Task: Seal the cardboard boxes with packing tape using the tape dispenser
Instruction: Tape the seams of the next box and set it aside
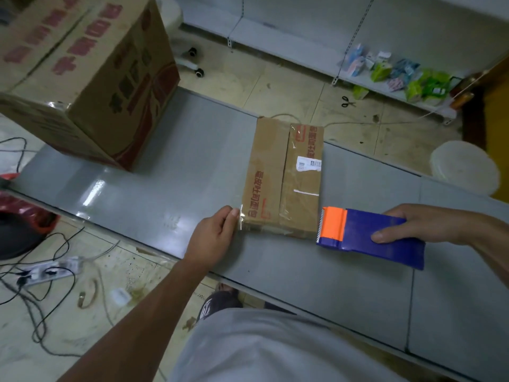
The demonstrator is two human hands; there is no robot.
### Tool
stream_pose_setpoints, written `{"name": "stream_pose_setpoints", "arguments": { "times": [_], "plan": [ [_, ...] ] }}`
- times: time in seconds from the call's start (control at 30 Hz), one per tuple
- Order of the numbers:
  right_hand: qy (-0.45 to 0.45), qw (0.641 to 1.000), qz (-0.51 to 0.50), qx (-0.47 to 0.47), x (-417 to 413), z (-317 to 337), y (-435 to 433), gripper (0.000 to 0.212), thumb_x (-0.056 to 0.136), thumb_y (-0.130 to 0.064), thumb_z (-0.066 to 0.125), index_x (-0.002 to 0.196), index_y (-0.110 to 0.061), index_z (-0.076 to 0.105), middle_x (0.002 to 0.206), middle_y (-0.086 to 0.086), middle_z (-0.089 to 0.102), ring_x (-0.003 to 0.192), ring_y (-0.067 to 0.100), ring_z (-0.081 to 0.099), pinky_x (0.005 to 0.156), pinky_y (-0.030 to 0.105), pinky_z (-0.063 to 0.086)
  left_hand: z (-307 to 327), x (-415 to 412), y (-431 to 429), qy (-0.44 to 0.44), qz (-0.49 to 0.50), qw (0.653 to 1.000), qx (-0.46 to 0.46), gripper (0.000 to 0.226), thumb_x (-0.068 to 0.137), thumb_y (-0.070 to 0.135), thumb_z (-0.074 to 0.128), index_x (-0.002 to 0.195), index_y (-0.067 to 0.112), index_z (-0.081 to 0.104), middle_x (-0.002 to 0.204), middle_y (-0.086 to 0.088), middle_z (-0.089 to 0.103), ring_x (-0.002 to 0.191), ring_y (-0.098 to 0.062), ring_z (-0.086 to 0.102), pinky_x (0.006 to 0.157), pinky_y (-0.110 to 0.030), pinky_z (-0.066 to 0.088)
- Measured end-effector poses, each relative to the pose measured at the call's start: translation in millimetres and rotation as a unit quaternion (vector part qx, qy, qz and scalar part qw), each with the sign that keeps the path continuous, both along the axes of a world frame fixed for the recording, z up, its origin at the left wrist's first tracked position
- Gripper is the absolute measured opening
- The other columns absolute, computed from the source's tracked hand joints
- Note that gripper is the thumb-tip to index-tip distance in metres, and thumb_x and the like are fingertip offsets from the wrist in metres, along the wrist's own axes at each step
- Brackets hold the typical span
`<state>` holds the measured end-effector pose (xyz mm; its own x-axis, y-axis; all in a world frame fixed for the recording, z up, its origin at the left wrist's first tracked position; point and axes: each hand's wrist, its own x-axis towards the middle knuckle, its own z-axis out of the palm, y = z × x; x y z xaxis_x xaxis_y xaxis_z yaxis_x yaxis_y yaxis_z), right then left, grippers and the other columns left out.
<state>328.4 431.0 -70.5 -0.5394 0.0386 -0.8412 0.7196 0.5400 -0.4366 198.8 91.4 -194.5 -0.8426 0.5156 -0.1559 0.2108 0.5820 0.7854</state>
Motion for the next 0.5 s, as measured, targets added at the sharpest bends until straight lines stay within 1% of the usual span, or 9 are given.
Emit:
{"name": "stream_pose_setpoints", "arguments": {
  "times": [0.07, 0.17, 0.23, 0.27, 0.3, 0.33, 0.37, 0.43, 0.5],
  "plan": [
    [0.003, 1.000, 0.004, -0.004, 1.1, -1.9, 2.3, 0.085, 0.041, -0.075, 0.077, 0.096, -0.010, 0.072, 0.091, 0.013, 0.074, 0.083, 0.030, 0.070, 0.070, 0.030, 0.048, 2.1, 1.4, 1.3, 0.019, -0.003, 0.999, -0.027, 0.046, 0.099, 0.046, 0.027, 0.082, 0.012, 0.052, 0.061, -0.002, 0.055, 0.060, -0.019, 0.055, 0.057, -0.037, 0.042],
    [0.007, 1.000, 0.006, -0.006, 1.8, -0.6, 5.3, 0.074, 0.050, -0.067, 0.074, 0.096, -0.010, 0.071, 0.090, 0.012, 0.074, 0.078, 0.025, 0.070, 0.069, 0.029, 0.048, 13.1, -2.7, 2.9, -0.002, 0.056, 0.998, -0.032, 0.038, 0.103, 0.042, 0.036, 0.085, 0.014, 0.054, 0.068, 0.000, 0.059, 0.066, -0.021, 0.056, 0.062, -0.036, 0.044],
    [0.009, 1.000, 0.006, -0.009, 3.3, 0.1, 7.3, 0.069, 0.050, -0.067, 0.074, 0.093, -0.012, 0.072, 0.089, 0.011, 0.074, 0.076, 0.023, 0.070, 0.069, 0.030, 0.048, 29.2, -13.7, 1.0, -0.027, 0.151, 0.988, -0.036, 0.028, 0.102, 0.041, 0.040, 0.111, 0.020, 0.056, 0.090, 0.003, 0.064, 0.084, -0.021, 0.060, 0.074, -0.034, 0.045],
    [0.010, 1.000, 0.008, -0.010, 4.6, -0.2, 8.7, 0.070, 0.049, -0.068, 0.076, 0.093, -0.013, 0.073, 0.089, 0.010, 0.075, 0.076, 0.022, 0.070, 0.070, 0.031, 0.048, 39.7, -20.7, 0.2, -0.026, 0.211, 0.977, -0.025, 0.034, 0.102, 0.040, 0.041, 0.130, 0.021, 0.049, 0.107, 0.003, 0.063, 0.097, -0.020, 0.060, 0.083, -0.033, 0.044],
    [0.011, 1.000, 0.009, -0.009, 6.0, -0.3, 10.5, 0.072, 0.047, -0.070, 0.077, 0.092, -0.014, 0.073, 0.088, 0.009, 0.075, 0.076, 0.021, 0.070, 0.071, 0.031, 0.048, 54.0, -26.5, 1.8, 0.004, 0.249, 0.969, 0.000, 0.042, 0.102, 0.039, 0.042, 0.140, 0.022, 0.041, 0.124, 0.002, 0.058, 0.111, -0.019, 0.056, 0.093, -0.034, 0.042],
    [0.011, 1.000, 0.009, -0.008, 6.9, -0.7, 12.3, 0.072, 0.047, -0.070, 0.078, 0.092, -0.014, 0.073, 0.088, 0.008, 0.075, 0.076, 0.020, 0.070, 0.071, 0.031, 0.048, 70.3, -28.5, 9.5, 0.059, 0.249, 0.966, 0.031, 0.045, 0.102, 0.038, 0.042, 0.145, 0.022, 0.037, 0.135, 0.004, 0.053, 0.122, -0.015, 0.050, 0.100, -0.034, 0.040],
    [0.012, 1.000, 0.008, -0.005, 7.5, -0.9, 13.3, 0.068, 0.050, -0.068, 0.078, 0.092, -0.014, 0.073, 0.087, 0.007, 0.075, 0.074, 0.019, 0.069, 0.070, 0.029, 0.048, 87.1, -25.2, 24.6, 0.112, 0.210, 0.969, 0.062, 0.045, 0.102, 0.036, 0.042, 0.145, 0.022, 0.038, 0.140, 0.007, 0.048, 0.127, -0.010, 0.045, 0.104, -0.031, 0.036],
    [0.011, 1.000, 0.005, 0.000, 7.3, -0.1, 14.4, 0.055, 0.060, -0.059, 0.075, 0.091, -0.013, 0.073, 0.085, 0.006, 0.075, 0.072, 0.017, 0.069, 0.067, 0.028, 0.048, 105.1, -9.1, 70.3, 0.194, 0.030, 0.976, 0.088, 0.044, 0.102, 0.036, 0.040, 0.143, 0.021, 0.043, 0.144, 0.009, 0.046, 0.132, -0.006, 0.038, 0.108, -0.028, 0.030],
    [0.015, 1.000, 0.005, 0.001, 7.2, 0.7, 15.6, 0.048, 0.064, -0.055, 0.073, 0.090, -0.014, 0.073, 0.084, 0.005, 0.075, 0.071, 0.017, 0.069, 0.066, 0.027, 0.048, 93.6, 7.9, 113.7, 0.277, -0.150, 0.949, 0.015, 0.052, 0.100, 0.041, 0.035, 0.145, 0.017, 0.044, 0.151, 0.000, 0.042, 0.144, -0.015, 0.029, 0.116, -0.032, 0.019]
  ]
}}
